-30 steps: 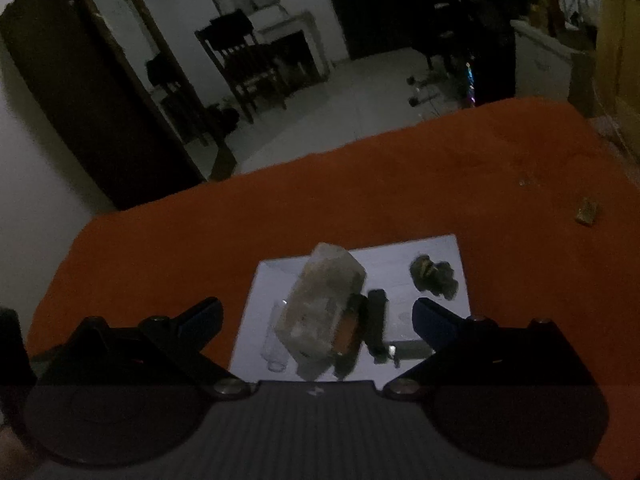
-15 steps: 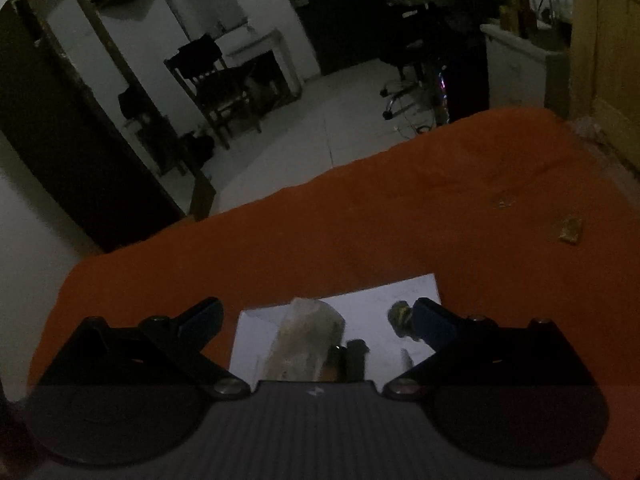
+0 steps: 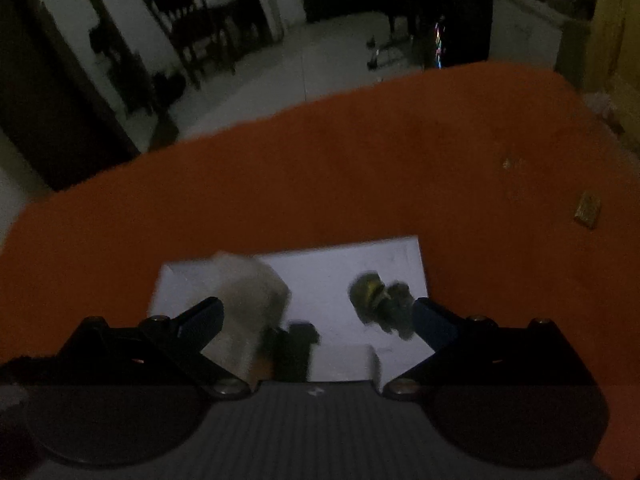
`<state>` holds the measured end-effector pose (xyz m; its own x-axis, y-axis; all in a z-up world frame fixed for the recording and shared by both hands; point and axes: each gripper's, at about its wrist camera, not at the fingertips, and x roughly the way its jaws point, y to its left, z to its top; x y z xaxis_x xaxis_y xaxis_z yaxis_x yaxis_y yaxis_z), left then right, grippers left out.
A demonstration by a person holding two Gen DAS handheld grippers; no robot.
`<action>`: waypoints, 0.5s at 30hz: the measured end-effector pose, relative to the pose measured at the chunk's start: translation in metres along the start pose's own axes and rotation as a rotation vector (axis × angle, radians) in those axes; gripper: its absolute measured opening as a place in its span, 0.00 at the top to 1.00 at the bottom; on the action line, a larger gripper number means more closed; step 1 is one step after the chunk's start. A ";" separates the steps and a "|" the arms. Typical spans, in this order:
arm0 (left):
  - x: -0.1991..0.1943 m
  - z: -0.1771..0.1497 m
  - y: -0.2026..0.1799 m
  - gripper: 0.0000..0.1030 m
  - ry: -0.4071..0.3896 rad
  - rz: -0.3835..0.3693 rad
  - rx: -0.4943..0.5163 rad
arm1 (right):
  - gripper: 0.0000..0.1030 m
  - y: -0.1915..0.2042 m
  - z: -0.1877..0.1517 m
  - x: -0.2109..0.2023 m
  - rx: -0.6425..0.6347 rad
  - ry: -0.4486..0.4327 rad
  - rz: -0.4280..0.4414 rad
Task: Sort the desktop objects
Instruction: 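Lower the left tool to the crumpled bag while the right tool reaches the white cube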
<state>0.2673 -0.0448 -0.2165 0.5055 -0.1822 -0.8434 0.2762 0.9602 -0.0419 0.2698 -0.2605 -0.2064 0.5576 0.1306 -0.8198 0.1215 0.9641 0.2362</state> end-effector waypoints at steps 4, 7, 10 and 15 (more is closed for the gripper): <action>0.014 -0.005 -0.004 0.01 -0.013 -0.005 -0.012 | 0.05 -0.005 -0.014 0.026 -0.037 0.077 -0.042; 0.021 -0.005 -0.005 0.01 -0.019 -0.022 -0.051 | 0.09 -0.003 -0.018 0.032 -0.062 0.108 -0.054; 0.026 -0.005 -0.009 0.01 0.001 -0.047 -0.071 | 0.16 -0.001 -0.018 0.033 -0.081 0.120 -0.054; 0.027 -0.006 -0.011 0.01 0.001 -0.045 -0.049 | 0.32 0.001 -0.018 0.041 -0.073 0.152 -0.038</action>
<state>0.2731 -0.0588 -0.2419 0.4923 -0.2255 -0.8407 0.2580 0.9602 -0.1065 0.2783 -0.2496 -0.2493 0.4220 0.1217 -0.8984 0.0775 0.9825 0.1694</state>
